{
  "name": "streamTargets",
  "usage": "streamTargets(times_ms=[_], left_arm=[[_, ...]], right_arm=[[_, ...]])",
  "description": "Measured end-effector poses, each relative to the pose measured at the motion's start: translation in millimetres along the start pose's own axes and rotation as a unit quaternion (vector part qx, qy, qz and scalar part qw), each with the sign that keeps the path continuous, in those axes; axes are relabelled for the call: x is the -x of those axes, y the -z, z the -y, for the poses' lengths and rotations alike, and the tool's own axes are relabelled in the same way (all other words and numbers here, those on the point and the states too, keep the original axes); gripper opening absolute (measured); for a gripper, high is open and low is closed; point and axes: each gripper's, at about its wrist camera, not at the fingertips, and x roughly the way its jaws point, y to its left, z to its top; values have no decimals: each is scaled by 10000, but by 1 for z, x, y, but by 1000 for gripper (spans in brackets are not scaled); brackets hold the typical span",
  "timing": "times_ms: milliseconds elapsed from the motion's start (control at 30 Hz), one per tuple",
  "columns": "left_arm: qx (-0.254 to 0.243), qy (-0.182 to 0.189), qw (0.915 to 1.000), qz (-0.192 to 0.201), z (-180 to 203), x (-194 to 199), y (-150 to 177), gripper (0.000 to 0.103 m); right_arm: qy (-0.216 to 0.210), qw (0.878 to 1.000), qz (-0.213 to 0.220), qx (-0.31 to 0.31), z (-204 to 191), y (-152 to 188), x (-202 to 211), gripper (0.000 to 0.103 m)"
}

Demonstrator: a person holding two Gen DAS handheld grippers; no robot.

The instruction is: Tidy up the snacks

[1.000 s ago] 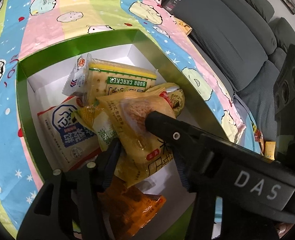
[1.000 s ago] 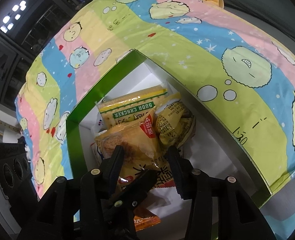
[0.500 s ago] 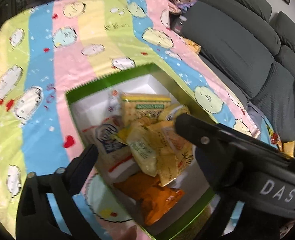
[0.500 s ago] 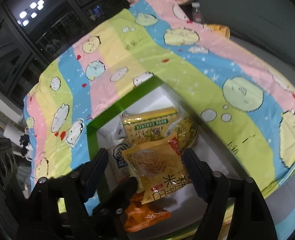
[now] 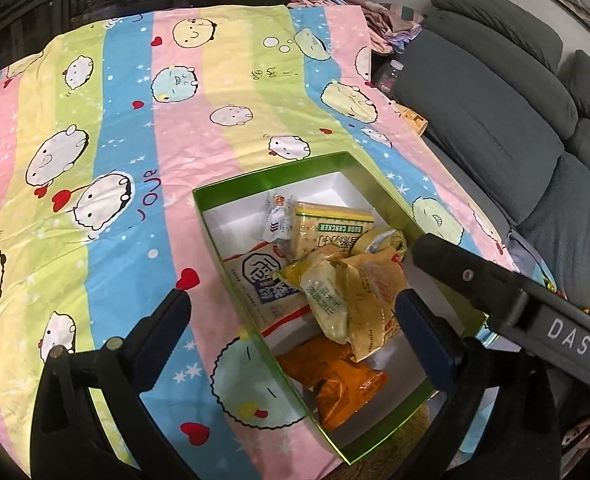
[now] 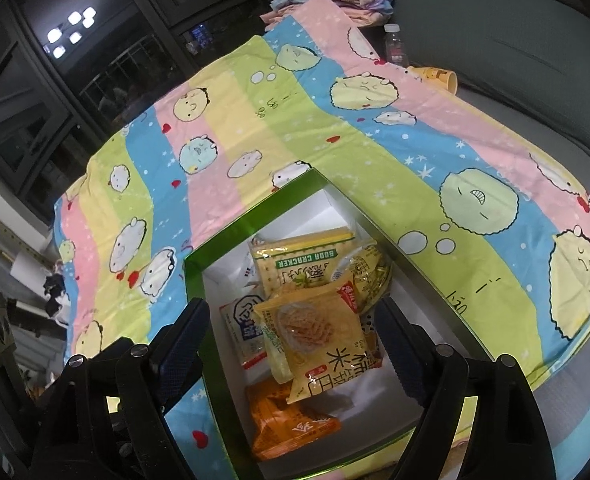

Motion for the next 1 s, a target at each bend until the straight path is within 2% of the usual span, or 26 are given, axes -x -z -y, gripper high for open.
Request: streamTargets(times_ms=[233, 1000], left_arm=[[5, -39, 10000, -79, -2, -2, 4, 102], [39, 4, 10000, 5, -5, 6, 6, 102]], right_arm=[[66, 10000, -22, 6, -2, 2, 0, 85], [202, 9998, 12, 10, -1, 0, -1, 85]])
